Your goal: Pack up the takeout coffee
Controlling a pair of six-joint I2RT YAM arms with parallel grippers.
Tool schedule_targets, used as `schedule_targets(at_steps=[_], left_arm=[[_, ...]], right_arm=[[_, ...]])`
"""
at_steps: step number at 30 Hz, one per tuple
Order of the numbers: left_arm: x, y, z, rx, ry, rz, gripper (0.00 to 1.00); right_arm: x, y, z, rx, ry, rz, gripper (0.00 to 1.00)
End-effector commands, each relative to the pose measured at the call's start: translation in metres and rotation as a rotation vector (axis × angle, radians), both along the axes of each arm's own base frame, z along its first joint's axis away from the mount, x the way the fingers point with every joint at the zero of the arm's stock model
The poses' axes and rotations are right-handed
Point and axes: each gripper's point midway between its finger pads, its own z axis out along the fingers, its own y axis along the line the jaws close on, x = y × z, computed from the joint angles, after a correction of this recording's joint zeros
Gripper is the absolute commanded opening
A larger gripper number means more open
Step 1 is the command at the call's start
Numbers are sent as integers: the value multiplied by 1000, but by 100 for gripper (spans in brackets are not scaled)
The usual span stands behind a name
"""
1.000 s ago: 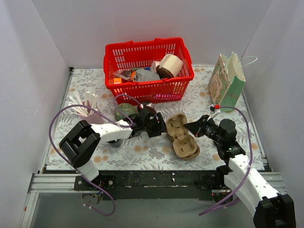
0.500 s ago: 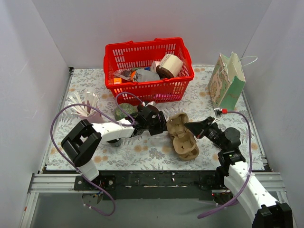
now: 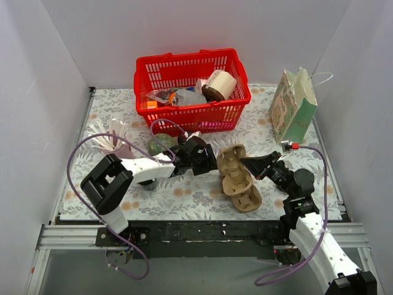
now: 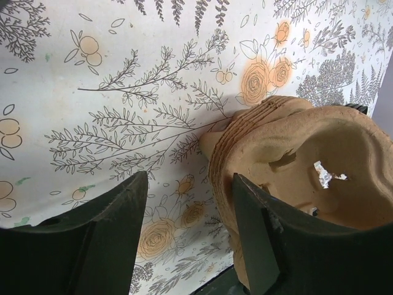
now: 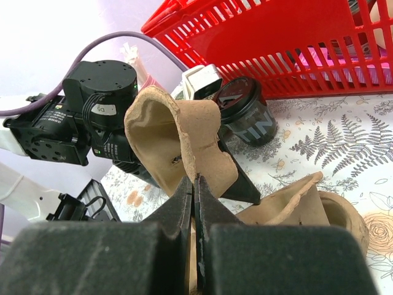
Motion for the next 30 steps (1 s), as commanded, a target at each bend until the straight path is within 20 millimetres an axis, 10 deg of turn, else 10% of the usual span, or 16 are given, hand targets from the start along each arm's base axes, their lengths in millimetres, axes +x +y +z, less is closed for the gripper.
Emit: schedule_targets(at_steps=[1,10,20,27,30], left_arm=[[-2,26,-19,146,-6,13,57],[-11,-1,27,-40,-94,-101,70],[-21,-6,33,-88,-90,-158,73],[-28,-7,29,-96,-72,-182,75],[-29,-8,29,-95,-69,-187,75]], right_arm=[[4,-3,25,2,-65,-22,1],[16,-29,-20,-192,114,-189,1],[14,-30,-46,-279,205,-164,8],[10,-27,-40,-295,211,-134,68],[7,-29,-43,-315,271,-132,74]])
